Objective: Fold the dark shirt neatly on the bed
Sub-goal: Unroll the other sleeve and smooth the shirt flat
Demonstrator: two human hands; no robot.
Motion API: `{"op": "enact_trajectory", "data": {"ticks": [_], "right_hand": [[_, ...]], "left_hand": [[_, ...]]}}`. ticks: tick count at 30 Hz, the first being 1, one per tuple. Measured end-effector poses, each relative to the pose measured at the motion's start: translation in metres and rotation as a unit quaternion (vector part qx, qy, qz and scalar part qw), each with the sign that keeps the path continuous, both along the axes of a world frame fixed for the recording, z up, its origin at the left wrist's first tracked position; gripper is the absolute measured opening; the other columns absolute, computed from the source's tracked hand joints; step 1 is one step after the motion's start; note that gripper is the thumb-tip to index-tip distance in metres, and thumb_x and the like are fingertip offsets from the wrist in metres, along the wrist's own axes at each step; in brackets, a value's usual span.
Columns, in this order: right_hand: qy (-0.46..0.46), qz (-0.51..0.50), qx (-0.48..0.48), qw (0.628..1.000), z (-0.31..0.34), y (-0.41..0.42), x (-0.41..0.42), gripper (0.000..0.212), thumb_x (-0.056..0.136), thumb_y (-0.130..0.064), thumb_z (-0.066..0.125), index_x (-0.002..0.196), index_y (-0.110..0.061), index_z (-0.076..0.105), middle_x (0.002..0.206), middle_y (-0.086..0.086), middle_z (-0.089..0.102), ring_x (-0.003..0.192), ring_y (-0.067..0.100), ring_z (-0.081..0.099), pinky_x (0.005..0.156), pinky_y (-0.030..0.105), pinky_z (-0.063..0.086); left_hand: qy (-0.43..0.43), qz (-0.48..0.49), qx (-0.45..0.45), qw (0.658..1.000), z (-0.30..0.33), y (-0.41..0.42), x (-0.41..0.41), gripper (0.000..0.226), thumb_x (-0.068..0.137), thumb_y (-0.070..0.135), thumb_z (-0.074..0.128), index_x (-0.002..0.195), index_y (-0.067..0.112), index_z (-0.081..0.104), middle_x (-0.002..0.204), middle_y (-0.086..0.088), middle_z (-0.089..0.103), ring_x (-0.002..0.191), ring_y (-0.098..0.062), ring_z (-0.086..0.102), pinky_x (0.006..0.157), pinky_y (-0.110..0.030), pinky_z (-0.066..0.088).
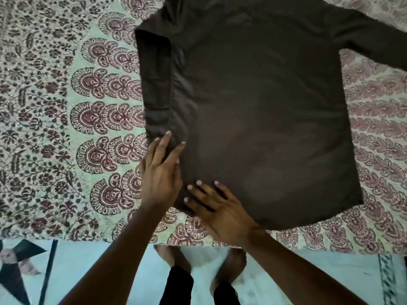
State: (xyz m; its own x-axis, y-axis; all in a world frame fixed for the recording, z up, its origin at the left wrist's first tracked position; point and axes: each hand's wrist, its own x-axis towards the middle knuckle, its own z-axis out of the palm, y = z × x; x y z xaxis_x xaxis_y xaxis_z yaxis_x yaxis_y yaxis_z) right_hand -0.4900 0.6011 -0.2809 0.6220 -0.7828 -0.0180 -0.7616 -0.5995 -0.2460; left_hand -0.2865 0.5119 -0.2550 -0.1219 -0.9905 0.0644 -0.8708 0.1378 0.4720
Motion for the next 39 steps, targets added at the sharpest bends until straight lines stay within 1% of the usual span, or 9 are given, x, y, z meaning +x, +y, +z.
{"op": "enact_trajectory", "data": {"ticks": [4, 9, 15, 17, 21, 29, 33, 36, 39], "right_hand": [[-0.046, -0.216, -0.037, 0.974, 0.014, -0.06, -0.004, 0.055, 0.109, -0.044, 0.043, 0.16, -0.022, 0.04, 0.172, 0.006, 0.025, 0.16, 0.03, 0.019, 0.122, 0.057, 0.029], [-0.006, -0.351, 0.069, 0.934, 0.012, -0.141, 0.007, 0.072, 0.103, -0.066, 0.04, 0.165, -0.044, 0.008, 0.175, 0.0, -0.015, 0.16, 0.038, -0.011, 0.124, 0.065, 0.009], [0.091, -0.181, 0.051, 0.978, 0.007, -0.085, 0.036, 0.074, 0.102, -0.067, 0.037, 0.166, -0.036, 0.016, 0.176, 0.002, 0.001, 0.162, 0.032, 0.0, 0.12, 0.069, 0.014], [0.098, -0.13, 0.064, 0.985, 0.012, -0.052, 0.037, 0.072, 0.102, -0.065, 0.04, 0.165, -0.04, 0.017, 0.176, 0.007, 0.003, 0.162, 0.034, 0.004, 0.12, 0.069, 0.017], [0.079, -0.097, 0.071, 0.99, 0.021, -0.032, 0.038, 0.062, 0.105, -0.058, 0.041, 0.163, -0.04, 0.028, 0.175, 0.006, 0.01, 0.161, 0.03, 0.014, 0.119, 0.065, 0.028], [-0.043, -0.354, -0.003, 0.934, 0.012, -0.178, 0.022, 0.06, 0.106, -0.045, 0.044, 0.16, -0.019, 0.04, 0.174, 0.007, 0.019, 0.161, 0.03, 0.014, 0.124, 0.055, 0.028], [0.055, -0.363, 0.044, 0.929, -0.001, -0.241, 0.022, 0.07, 0.104, -0.06, 0.031, 0.165, -0.027, 0.025, 0.176, 0.004, 0.007, 0.162, 0.032, 0.004, 0.125, 0.063, 0.018], [0.092, -0.241, 0.027, 0.966, -0.002, -0.231, 0.022, 0.08, 0.099, -0.066, 0.038, 0.166, -0.027, 0.02, 0.176, 0.002, 0.006, 0.162, 0.029, 0.003, 0.125, 0.064, 0.012], [0.091, -0.108, 0.028, 0.99, 0.0, -0.21, 0.016, 0.08, 0.097, -0.066, 0.046, 0.165, -0.029, 0.025, 0.175, 0.003, 0.009, 0.162, 0.029, 0.008, 0.121, 0.065, 0.02]], "left_hand": [[-0.182, -0.148, 0.04, 0.971, -0.023, -0.015, 0.022, 0.059, 0.106, 0.051, 0.035, 0.163, 0.037, 0.026, 0.175, 0.004, 0.009, 0.162, -0.026, 0.011, 0.123, -0.054, 0.023], [-0.176, -0.179, 0.055, 0.967, -0.019, 0.038, 0.049, 0.062, 0.107, 0.049, 0.032, 0.166, 0.032, 0.021, 0.175, 0.006, 0.008, 0.162, -0.026, 0.01, 0.125, -0.057, 0.019], [0.051, -0.062, 0.049, 0.995, 0.008, 0.029, 0.058, 0.037, 0.106, 0.034, 0.04, 0.123, 0.021, 0.07, 0.145, 0.006, 0.059, 0.128, -0.023, 0.055, 0.1, -0.045, 0.037], [0.048, -0.039, 0.035, 0.997, 0.019, -0.006, 0.056, 0.032, 0.104, 0.033, 0.043, 0.121, 0.021, 0.067, 0.14, 0.002, 0.059, 0.119, -0.024, 0.056, 0.095, -0.047, 0.041], [-0.022, -0.091, 0.028, 0.995, 0.024, -0.087, 0.041, 0.045, 0.104, 0.039, 0.046, 0.146, 0.026, 0.052, 0.164, 0.002, 0.037, 0.145, -0.025, 0.039, 0.111, -0.05, 0.038], [-0.173, -0.255, 0.053, 0.95, -0.018, -0.132, 0.04, 0.062, 0.105, 0.051, 0.033, 0.164, 0.036, 0.022, 0.175, 0.007, 0.01, 0.161, -0.026, 0.011, 0.123, -0.057, 0.022], [-0.117, -0.246, 0.062, 0.96, -0.015, -0.111, 0.047, 0.053, 0.103, 0.045, 0.044, 0.154, 0.033, 0.044, 0.169, 0.008, 0.03, 0.156, -0.025, 0.027, 0.122, -0.052, 0.026], [-0.031, -0.235, 0.04, 0.971, -0.005, -0.132, 0.047, 0.026, 0.093, 0.029, 0.057, 0.116, 0.025, 0.068, 0.132, 0.004, 0.06, 0.117, -0.025, 0.056, 0.095, -0.052, 0.048], [0.004, -0.19, 0.015, 0.982, 0.007, -0.182, 0.033, 0.028, 0.091, 0.024, 0.055, 0.117, 0.021, 0.066, 0.129, 0.001, 0.061, 0.111, -0.027, 0.058, 0.09, -0.048, 0.049]]}}
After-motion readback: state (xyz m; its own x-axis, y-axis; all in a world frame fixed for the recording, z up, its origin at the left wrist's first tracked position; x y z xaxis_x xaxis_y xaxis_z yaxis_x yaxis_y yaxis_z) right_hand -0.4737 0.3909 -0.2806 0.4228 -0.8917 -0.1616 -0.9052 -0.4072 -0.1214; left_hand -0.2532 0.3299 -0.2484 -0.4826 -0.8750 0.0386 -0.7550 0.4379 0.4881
